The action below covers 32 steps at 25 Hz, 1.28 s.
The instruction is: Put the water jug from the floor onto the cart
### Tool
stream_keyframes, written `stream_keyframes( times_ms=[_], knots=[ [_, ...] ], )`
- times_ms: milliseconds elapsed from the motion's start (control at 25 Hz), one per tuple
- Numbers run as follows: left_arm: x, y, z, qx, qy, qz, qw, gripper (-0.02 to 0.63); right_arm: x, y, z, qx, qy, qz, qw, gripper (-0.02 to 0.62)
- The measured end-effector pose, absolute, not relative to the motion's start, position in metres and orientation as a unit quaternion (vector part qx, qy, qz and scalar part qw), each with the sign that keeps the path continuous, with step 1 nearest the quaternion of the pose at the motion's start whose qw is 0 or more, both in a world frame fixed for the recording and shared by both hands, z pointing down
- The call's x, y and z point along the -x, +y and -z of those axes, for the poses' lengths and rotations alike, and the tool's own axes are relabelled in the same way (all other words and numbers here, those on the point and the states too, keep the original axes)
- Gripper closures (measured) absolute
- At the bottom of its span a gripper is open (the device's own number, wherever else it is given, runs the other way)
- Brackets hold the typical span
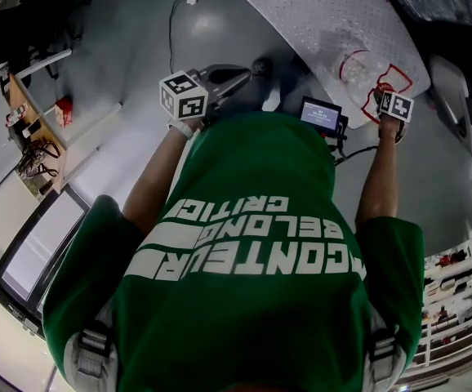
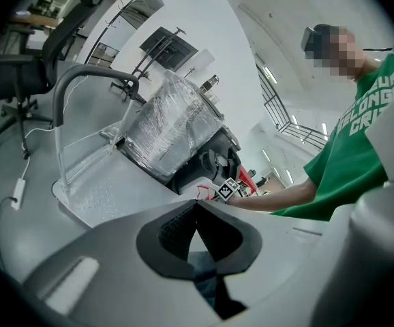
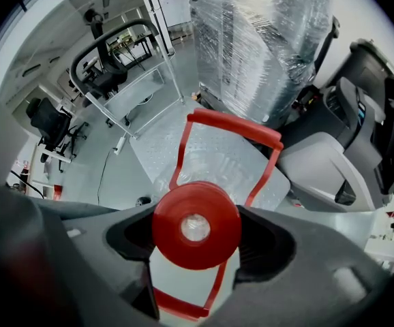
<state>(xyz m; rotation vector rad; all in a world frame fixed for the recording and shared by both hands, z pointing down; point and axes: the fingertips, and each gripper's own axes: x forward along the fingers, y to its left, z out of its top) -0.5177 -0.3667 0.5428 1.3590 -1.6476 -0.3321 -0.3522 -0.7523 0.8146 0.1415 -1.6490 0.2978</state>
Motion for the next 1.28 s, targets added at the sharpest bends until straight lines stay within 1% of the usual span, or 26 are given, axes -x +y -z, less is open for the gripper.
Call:
stream_keyframes(
  times_ms=[400,640,1280],
  knots=[
    [0.521,-0.378,-0.546,-0.546,-0.673,0.14,0.478,0.597,0.369,-0.761,-0.828,-0.061,-0.725,-0.129,0.673,0.288],
    [0.52,-0.38,-0.547,-0.544,-0.672,0.143,0.482,0.597,0.384,-0.759,-0.826,-0.068,-0.733,-0.129,0.665,0.288],
    [0.528,-0.385,-0.544,-0.555,-0.669,0.15,0.471,0.597,0.375,-0.751,-0.822,-0.058,-0.719,-0.139,0.679,0.285]
  ],
)
